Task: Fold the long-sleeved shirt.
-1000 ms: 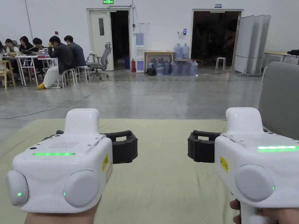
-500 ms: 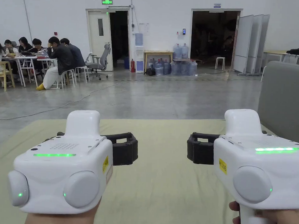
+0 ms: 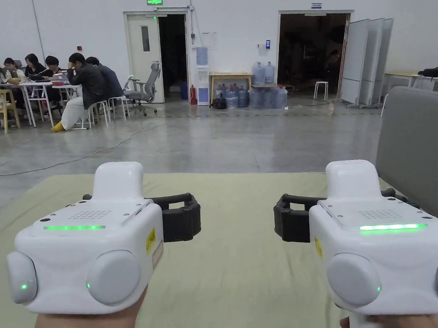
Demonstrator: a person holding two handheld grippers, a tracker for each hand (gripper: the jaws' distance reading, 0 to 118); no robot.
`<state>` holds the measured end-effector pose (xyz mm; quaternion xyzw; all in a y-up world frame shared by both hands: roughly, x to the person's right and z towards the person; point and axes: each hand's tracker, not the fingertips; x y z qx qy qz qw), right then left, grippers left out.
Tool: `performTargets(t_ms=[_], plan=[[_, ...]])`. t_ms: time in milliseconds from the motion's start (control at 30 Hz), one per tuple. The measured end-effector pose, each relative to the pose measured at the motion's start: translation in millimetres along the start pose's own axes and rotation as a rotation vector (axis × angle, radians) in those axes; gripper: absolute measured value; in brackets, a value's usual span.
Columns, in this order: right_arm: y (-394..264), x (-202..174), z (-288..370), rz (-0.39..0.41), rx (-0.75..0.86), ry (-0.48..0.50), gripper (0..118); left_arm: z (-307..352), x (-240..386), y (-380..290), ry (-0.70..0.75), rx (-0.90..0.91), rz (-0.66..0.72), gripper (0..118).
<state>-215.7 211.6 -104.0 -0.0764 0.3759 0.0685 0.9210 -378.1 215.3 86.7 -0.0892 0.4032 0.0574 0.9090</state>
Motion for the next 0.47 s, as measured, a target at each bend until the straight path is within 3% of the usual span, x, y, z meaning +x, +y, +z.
performTargets(t_ms=[467], plan=[[-1.0,3.0,-1.2,-0.045,-0.037,0.049,118,1.0,0.5,1.0,0.017,-0.002,-0.014,118]])
